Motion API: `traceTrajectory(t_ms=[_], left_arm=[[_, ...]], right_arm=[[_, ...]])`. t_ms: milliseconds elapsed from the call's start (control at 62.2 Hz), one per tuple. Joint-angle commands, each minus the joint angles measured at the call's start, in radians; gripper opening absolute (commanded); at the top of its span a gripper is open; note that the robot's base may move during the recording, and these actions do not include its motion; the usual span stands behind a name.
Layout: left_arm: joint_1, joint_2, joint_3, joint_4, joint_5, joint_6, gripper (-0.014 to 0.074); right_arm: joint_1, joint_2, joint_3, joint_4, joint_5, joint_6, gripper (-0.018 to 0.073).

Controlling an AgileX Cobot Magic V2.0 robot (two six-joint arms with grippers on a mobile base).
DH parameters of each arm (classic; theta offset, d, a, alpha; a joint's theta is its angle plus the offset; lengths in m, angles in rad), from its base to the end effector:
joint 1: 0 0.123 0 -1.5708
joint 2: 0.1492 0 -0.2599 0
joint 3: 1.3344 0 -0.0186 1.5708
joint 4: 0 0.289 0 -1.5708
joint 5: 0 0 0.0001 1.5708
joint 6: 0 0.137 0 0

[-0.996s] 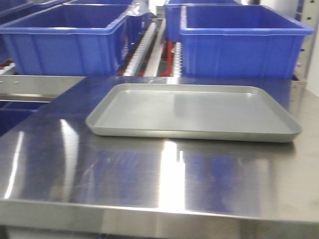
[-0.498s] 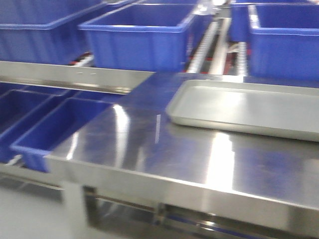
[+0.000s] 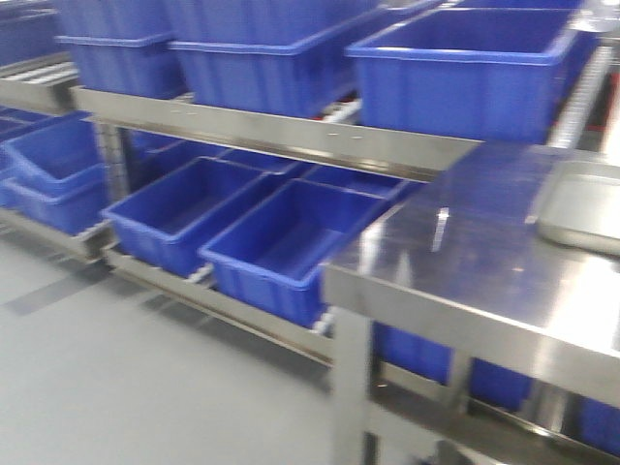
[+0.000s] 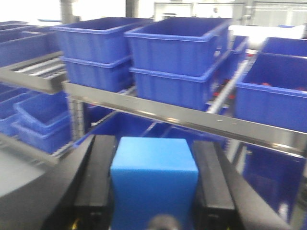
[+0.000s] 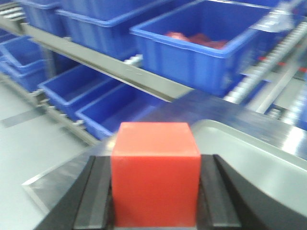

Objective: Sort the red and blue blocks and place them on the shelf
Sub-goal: 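Drive the base away from the table, turning toward the aisle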

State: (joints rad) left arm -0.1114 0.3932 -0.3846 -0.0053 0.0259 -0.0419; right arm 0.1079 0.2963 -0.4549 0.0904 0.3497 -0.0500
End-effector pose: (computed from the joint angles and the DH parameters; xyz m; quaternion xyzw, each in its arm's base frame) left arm 0.1996 -0.0224 0.3055 0.0221 0.6879 -0.0575 0.7232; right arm 0.1760 0.0233 0.3092 -0.0374 0.7415 0.0593 0.6673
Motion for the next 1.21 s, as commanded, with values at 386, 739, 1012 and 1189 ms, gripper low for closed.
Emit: traceTrajectory(t_ms=[386,739,1012,1189], left_arm=[[0.001,0.006,-0.030,-0.008,-0.088,-0.002,0.0132],[0.001,0.006,-0.030,-0.008,-0.088,-0.002,0.0132],[0.001,0.006,-0.030,-0.008,-0.088,-0.002,0.0132],[0.001,0.006,-0.030,-0.008,-0.088,-0.002,0.0132]], right_arm=[[-0.005,0.008,-0.027,0.000,-0.088,-0.010,0.0055],[-0.005,0.008,-0.027,0.000,-0.088,-0.010,0.0055],[-0.005,0.008,-0.027,0.000,-0.088,-0.010,0.0055],[-0.005,0.008,-0.027,0.000,-0.088,-0.010,0.0055]])
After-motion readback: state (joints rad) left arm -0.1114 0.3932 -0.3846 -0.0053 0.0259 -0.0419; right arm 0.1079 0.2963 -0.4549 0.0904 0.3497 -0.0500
